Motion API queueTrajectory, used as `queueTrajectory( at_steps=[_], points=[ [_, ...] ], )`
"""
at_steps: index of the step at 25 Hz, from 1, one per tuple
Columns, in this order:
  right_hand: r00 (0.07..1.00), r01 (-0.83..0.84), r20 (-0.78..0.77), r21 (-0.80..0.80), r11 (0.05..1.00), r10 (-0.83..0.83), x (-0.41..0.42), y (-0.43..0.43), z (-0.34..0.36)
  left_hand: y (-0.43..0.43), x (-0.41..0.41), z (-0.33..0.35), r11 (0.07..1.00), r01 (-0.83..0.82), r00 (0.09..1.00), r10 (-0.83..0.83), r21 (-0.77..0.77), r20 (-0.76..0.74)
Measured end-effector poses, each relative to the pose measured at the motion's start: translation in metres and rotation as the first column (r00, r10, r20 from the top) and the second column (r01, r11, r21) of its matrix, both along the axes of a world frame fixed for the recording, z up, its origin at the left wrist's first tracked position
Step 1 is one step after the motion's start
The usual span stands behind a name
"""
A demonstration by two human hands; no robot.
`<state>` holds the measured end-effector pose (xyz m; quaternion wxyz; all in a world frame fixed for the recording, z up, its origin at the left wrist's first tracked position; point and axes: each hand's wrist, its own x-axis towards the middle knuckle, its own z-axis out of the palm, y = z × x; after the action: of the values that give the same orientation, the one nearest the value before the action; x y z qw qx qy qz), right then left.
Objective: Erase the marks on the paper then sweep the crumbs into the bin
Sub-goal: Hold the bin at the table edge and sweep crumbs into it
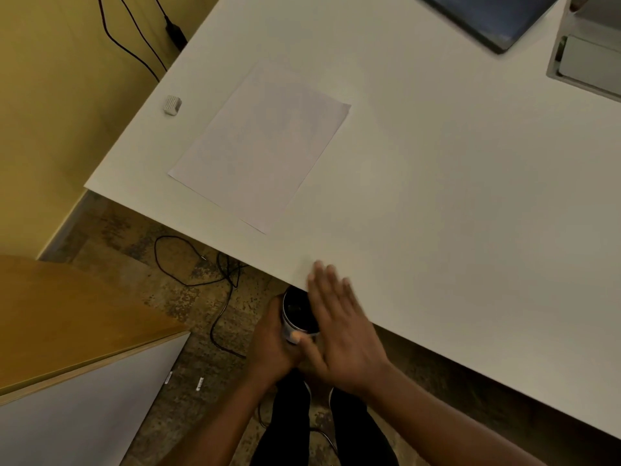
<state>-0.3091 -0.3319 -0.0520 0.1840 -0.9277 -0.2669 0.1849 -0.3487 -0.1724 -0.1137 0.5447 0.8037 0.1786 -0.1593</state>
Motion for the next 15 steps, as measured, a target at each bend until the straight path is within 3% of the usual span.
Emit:
queueTrajectory(
  at_steps=[2, 6, 9, 12, 15],
  points=[
    [0.991, 0.133, -0.011, -0.033, 0.991, -0.133, 0.005, 0.002, 0.002, 0.000, 0.001, 0.002, 1.000, -0.015, 1.000, 0.015, 0.000, -0.016],
    [0.999, 0.035, 0.014, 0.068, 0.997, -0.036, -0.009, 0.007, 0.011, 0.001, 0.001, 0.008, 0.999, 0.005, 1.000, -0.005, -0.033, -0.010],
    [0.987, 0.128, 0.073, 0.153, 0.980, -0.140, 0.000, 0.007, 0.011, 0.003, 0.000, 0.010, 1.000, 0.011, 1.000, -0.012, -0.029, -0.016],
    [0.991, -0.016, 0.134, 0.234, 0.972, -0.016, -0.010, 0.015, 0.013, 0.007, -0.002, 0.015, 0.999, 0.036, 0.999, -0.036, -0.033, -0.019],
    [0.990, 0.090, 0.078, 0.282, 0.955, -0.117, -0.005, 0.018, 0.026, 0.016, -0.012, 0.023, 0.997, 0.065, 0.998, -0.065, -0.040, -0.001]
  ],
)
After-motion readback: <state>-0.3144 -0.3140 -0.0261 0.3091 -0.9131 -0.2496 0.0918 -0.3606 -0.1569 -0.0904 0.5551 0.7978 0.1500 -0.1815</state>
